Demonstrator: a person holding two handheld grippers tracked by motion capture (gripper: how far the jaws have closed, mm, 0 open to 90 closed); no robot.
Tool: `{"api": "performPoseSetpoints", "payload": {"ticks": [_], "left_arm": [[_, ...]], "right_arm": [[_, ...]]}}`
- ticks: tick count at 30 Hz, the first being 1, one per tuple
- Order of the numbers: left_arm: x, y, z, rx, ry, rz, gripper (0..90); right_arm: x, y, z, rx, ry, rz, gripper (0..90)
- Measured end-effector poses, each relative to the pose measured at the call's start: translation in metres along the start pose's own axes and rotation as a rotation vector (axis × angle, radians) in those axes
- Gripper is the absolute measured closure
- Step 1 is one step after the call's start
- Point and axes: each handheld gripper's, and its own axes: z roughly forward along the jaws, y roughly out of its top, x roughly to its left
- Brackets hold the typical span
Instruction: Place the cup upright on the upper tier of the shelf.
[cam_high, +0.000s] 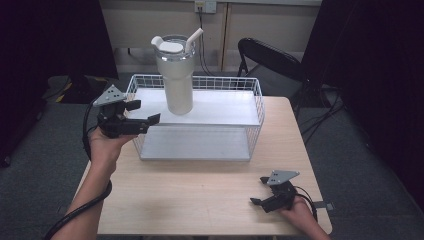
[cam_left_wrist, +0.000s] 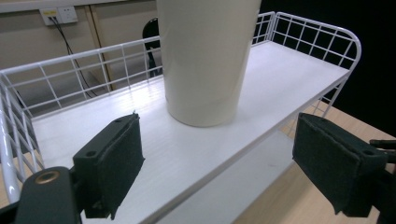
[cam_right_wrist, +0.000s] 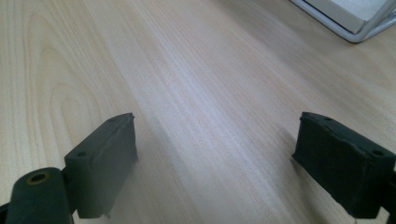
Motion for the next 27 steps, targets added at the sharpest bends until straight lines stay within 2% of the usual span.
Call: {"api": "performPoseSetpoints", "payload": {"ticks": [18,25,27], "left_arm": [[-0.008,-0.034,-0.005,0.009,-0.024,-0.006,15.9],[-0.008,-0.058,-0.006,0.014,-0.033,-0.032,15.9],[-0.009,-0.065,-0.005,0.023,-0.030,-0.026,15.9]], "right_arm": [[0.000,0.000,0.000,0.002,0.001,0.001,12.2],[0.000,0.000,0.000,0.002,0.001,0.000,12.2],[0.000,0.000,0.000,0.003,0.001,0.001,12.2]]}}
